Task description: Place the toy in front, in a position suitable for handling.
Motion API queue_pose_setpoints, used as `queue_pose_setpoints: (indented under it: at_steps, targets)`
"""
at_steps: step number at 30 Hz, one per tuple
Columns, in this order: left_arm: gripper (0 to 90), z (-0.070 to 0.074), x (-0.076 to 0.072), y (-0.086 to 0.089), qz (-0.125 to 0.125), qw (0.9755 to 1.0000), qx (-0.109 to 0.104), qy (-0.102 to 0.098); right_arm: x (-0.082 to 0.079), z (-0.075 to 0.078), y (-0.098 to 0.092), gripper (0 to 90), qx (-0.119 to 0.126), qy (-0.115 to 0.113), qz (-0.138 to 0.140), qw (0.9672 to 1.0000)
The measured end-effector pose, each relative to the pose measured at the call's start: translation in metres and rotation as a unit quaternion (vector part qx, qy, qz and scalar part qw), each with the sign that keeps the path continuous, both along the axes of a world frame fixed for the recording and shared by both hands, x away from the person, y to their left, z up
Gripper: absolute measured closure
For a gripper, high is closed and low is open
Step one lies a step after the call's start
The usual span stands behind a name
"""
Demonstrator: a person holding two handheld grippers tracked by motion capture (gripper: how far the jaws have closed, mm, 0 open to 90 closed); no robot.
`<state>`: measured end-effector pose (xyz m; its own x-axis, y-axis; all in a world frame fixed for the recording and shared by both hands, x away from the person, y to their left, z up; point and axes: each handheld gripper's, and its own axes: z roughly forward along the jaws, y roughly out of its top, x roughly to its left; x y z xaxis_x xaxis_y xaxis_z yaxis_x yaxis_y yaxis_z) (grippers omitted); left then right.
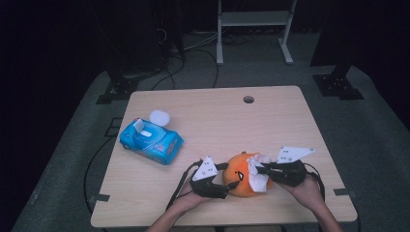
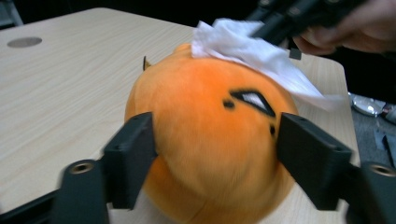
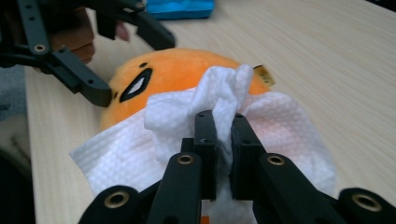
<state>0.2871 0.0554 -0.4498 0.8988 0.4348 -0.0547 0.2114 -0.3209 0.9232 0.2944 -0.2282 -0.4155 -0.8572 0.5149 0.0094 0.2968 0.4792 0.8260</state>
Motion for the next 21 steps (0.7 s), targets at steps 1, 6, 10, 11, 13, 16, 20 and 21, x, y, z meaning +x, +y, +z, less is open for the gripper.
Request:
queue_pose_setpoints:
  at_steps: [1, 6, 10, 11, 13, 16, 20, 21]
  targets:
    - [25.7, 0.0, 0.0, 0.0, 0.002, 1.0, 0.0, 0.003, -0.001, 0.0, 0.002, 83.1, 0.0, 0.002, 0.006, 1.0]
    - [32.8, 0.0, 0.001, 0.001, 0.005, 1.0, 0.004, 0.006, -0.008, 0.006, 0.015, 83.3, -0.001, -0.002, 0.029, 0.9996]
    - [33.8, 0.002, -0.001, 0.0, 0.009, 0.9998, 0.017, -0.006, -0.01, 0.007, 0.032, 83.3, -0.004, -0.006, 0.046, 0.9989]
    - [33.0, 0.001, -0.001, 0.0, 0.009, 0.9998, 0.016, -0.007, -0.01, 0.006, 0.034, 83.3, -0.007, -0.009, 0.048, 0.9988]
    - [35.7, 0.001, 0.0, 0.001, 0.008, 0.9998, 0.016, -0.008, -0.009, 0.007, 0.034, 83.3, -0.007, -0.012, 0.046, 0.9988]
    - [39.1, 0.0, -0.001, 0.0, 0.013, 0.9996, 0.021, -0.011, -0.007, 0.009, 0.027, 83.2, -0.004, -0.016, 0.036, 0.9992]
    - [39.8, -0.001, 0.0, 0.003, 0.015, 0.9994, 0.028, -0.013, -0.002, 0.008, 0.01, 83.2, 0.001, -0.009, 0.011, 0.9999]
    - [39.7, -0.001, 0.0, 0.004, 0.015, 0.9995, 0.027, -0.01, 0.0, 0.007, 0.005, 83.2, 0.004, -0.006, 0.005, 1.0]
